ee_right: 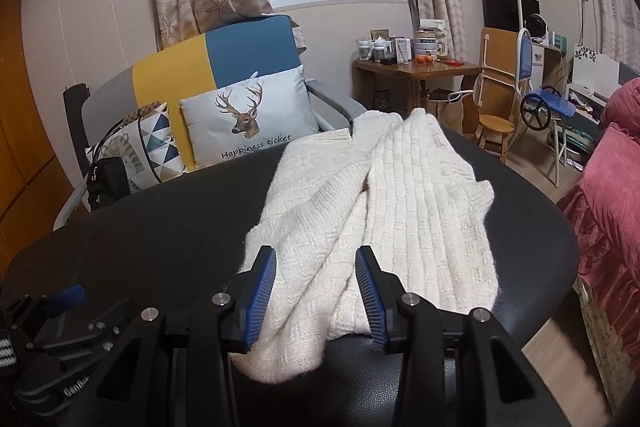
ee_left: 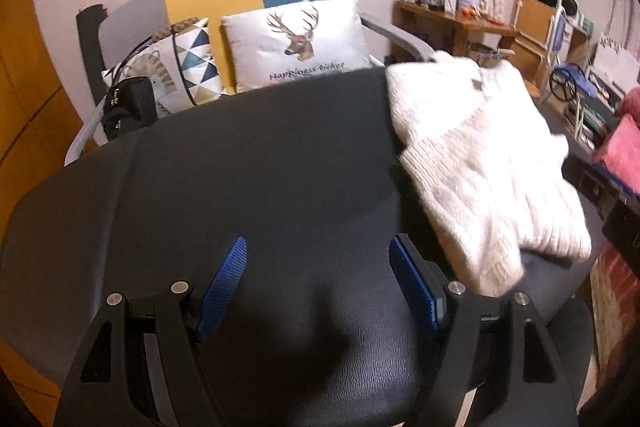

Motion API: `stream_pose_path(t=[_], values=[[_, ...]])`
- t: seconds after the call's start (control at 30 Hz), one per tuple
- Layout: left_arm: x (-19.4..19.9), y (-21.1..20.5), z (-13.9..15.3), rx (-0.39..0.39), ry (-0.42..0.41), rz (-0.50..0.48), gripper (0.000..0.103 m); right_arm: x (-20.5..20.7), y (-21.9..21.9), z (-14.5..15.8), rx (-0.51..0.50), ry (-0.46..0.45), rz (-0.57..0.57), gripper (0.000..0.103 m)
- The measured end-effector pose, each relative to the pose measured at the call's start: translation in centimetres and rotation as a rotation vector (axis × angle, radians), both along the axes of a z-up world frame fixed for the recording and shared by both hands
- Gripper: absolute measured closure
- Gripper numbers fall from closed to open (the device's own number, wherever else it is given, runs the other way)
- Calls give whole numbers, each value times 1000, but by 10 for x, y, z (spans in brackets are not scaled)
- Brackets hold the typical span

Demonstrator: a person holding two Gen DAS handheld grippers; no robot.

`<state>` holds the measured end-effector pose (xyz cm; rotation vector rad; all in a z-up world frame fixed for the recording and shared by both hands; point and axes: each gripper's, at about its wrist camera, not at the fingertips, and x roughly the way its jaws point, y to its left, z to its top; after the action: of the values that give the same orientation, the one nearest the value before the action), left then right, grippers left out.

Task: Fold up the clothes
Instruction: 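Move both grippers open toward the cream knit sweater on the table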

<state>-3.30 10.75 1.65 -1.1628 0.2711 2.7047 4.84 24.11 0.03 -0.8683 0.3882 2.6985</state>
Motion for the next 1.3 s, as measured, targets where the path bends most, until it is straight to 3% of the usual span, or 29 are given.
stream_pose_path(t=[0.27,1.3], values=[[0,-6,11,20,29,14,26,-1,-1,9,21,1,-10,61],[-5,24,-3,-35,5,-65,26,-9,10,-2,2,-54,-27,61]])
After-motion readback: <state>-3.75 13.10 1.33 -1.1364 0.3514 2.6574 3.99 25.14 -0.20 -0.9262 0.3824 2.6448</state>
